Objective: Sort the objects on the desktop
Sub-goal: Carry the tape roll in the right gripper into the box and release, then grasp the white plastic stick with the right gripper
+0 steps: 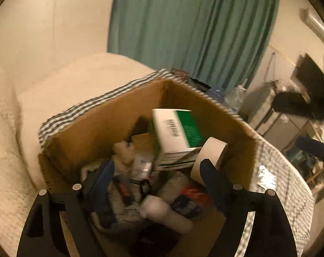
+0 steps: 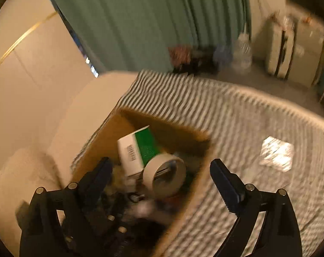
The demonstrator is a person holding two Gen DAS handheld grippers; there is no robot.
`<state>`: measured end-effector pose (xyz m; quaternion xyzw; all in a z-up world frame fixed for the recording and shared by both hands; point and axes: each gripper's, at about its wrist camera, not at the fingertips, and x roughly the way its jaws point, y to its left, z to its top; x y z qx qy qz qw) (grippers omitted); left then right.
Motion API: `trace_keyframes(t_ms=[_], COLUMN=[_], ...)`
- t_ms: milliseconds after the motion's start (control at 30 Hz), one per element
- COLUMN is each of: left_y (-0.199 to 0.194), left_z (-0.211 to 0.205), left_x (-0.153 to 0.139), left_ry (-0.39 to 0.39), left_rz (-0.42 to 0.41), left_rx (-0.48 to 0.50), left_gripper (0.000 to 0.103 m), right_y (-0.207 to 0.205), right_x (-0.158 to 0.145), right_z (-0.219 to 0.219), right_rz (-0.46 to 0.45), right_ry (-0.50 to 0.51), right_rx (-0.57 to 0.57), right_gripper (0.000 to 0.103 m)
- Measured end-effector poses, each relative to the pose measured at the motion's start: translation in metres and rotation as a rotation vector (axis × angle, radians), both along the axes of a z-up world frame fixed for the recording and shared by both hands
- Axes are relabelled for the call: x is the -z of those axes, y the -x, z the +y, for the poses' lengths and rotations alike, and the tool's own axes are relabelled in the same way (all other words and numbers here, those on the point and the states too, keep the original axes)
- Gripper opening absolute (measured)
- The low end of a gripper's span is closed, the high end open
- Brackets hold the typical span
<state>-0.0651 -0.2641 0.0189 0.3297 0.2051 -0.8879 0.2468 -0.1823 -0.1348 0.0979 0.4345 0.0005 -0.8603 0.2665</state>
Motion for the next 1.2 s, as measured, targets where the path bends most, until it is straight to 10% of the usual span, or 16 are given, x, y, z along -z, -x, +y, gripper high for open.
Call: trace_keyframes(t_ms=[133, 400, 933, 1200], left_y=[0.007, 0.03, 0.083, 0.105], left_z=[0.029, 0.124, 0.23, 0.241], left_x=[-0.014, -0.018, 0.098, 0.131], left_ry=[0.024, 0.051, 0.044, 0.069], left_rz=[0.056, 0.069, -0.129, -0.19], left_rx=[0.081, 0.331, 0.503, 0.521], left_gripper=[0.093, 0.096, 0.096, 0.096], right_y=[-0.032, -0.066, -0.073, -0.063], right_x=[-0.018, -0.006, 0.168, 0.194], right_z=[0.067, 0.197, 0.322, 0.311], right_rz=[0.227, 0.306, -0.048, -0.086], right_ry=[-0.068, -0.089, -0.093, -0.119], right_rx=[0.095, 0.266, 0.369, 0.304], right_gripper=[0.095, 0.097, 0.091, 0.083])
